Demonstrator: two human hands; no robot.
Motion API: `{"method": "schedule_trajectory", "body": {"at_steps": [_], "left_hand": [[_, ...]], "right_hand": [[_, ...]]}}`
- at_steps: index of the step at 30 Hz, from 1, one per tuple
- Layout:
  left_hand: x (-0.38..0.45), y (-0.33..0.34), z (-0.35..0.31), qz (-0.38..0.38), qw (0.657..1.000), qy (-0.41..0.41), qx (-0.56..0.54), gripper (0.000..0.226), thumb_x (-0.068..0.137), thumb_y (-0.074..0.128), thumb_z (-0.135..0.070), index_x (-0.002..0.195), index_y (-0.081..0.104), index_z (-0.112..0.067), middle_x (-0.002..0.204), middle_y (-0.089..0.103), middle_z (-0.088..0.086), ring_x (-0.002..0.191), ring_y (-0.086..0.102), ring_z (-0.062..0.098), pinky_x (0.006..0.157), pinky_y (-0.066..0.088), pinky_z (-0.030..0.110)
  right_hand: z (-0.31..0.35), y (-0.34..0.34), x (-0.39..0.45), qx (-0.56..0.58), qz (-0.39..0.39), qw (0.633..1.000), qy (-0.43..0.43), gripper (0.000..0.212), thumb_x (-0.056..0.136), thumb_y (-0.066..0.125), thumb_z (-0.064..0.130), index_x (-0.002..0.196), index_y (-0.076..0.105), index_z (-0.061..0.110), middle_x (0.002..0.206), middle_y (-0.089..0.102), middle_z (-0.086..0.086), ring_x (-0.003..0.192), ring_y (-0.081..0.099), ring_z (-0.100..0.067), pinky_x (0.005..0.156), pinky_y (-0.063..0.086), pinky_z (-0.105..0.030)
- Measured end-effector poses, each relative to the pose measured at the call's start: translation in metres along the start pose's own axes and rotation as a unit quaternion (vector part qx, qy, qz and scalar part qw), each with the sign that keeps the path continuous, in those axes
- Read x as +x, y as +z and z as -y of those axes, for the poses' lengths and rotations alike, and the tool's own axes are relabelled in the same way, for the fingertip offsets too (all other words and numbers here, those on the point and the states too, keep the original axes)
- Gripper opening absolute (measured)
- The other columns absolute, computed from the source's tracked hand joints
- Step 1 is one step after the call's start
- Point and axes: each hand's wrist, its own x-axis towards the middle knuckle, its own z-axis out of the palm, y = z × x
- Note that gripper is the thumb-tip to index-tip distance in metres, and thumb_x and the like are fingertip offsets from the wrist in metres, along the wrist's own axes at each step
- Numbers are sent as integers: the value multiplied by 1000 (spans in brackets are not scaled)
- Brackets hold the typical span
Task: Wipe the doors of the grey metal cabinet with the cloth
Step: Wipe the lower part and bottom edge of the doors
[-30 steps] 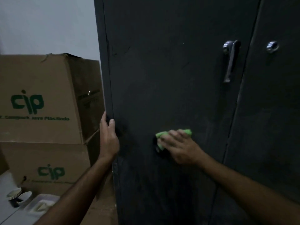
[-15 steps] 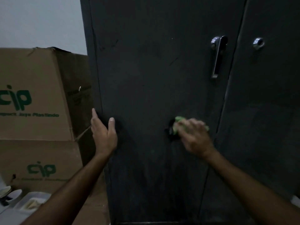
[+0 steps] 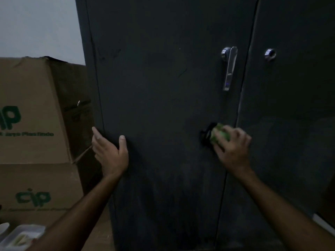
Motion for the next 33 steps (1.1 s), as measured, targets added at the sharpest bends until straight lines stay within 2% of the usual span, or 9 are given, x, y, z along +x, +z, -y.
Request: {"method": "schedule_trajectory", "body": {"at_steps": [4, 10, 14, 17, 23, 25, 27, 29, 33], "left_hand": [[-2, 0, 2, 8, 1000, 1, 8, 93, 103, 59, -42, 167, -6, -23, 173, 7, 16, 158, 13, 38, 126, 14, 62], [9, -6, 11, -2, 971, 191, 141, 92, 98, 52, -50, 168, 3, -15, 174, 1, 16, 160, 7, 38, 129, 6, 55], [14, 2, -3, 32, 898, 376, 227, 83, 97, 51, -49, 166, 23, -12, 174, 11, 17, 161, 11, 38, 129, 5, 60], [5, 17, -22, 73, 861, 443, 241, 80, 98, 50, -51, 165, 27, -14, 175, 12, 14, 161, 11, 35, 130, 8, 60], [-2, 44, -42, 104, 809, 525, 244, 78, 98, 52, -48, 163, 32, -12, 174, 17, 14, 162, 12, 33, 130, 10, 59], [0, 50, -47, 102, 786, 556, 251, 77, 97, 53, -47, 163, 34, -11, 173, 19, 15, 161, 15, 34, 129, 14, 60], [1, 60, -61, 103, 765, 583, 253, 78, 97, 53, -47, 163, 33, -11, 173, 20, 16, 161, 16, 34, 129, 15, 61], [-3, 73, -81, 98, 760, 595, 241, 78, 97, 54, -47, 163, 33, -11, 173, 20, 15, 161, 15, 34, 130, 13, 59], [-13, 100, -121, 102, 758, 605, 221, 79, 96, 57, -46, 163, 32, -11, 173, 19, 15, 162, 12, 32, 131, 9, 56]], "right_hand": [[20, 0, 62, 2, -72, 964, 257, 38, 97, 59, 40, 129, 65, 21, 129, 53, -14, 107, 48, -37, 85, 42, -45], [22, 8, -33, 3, 48, 997, -65, 56, 86, 63, 18, 141, 51, 27, 136, 44, -9, 107, 46, -38, 85, 45, -51], [-39, -20, 2, -35, 8, 995, 94, 56, 82, 66, 14, 135, 58, 30, 139, 51, -4, 104, 49, -37, 85, 39, -47], [-5, -22, 50, 8, -50, 964, 259, 58, 83, 69, 12, 137, 58, 30, 140, 52, -3, 111, 50, -38, 91, 41, -48], [-18, -8, -57, 4, 65, 997, 39, 59, 79, 54, 1, 130, 58, 29, 137, 59, -13, 116, 47, -41, 92, 46, -58], [-60, -20, -55, 12, 40, 989, 143, 56, 76, 46, 2, 126, 64, 20, 137, 59, -15, 107, 49, -42, 89, 50, -52], [-94, -26, -14, 28, -30, 939, 340, 56, 77, 46, 1, 128, 67, 12, 139, 57, -16, 106, 51, -45, 95, 43, -42], [-94, -24, 34, 36, -68, 900, 429, 58, 82, 49, 0, 136, 63, 14, 144, 53, -13, 115, 51, -44, 102, 37, -40], [-21, -3, -4, 75, -22, 970, 229, 68, 76, 54, -13, 137, 62, 16, 147, 49, -17, 134, 41, -48, 115, 35, -54]]}}
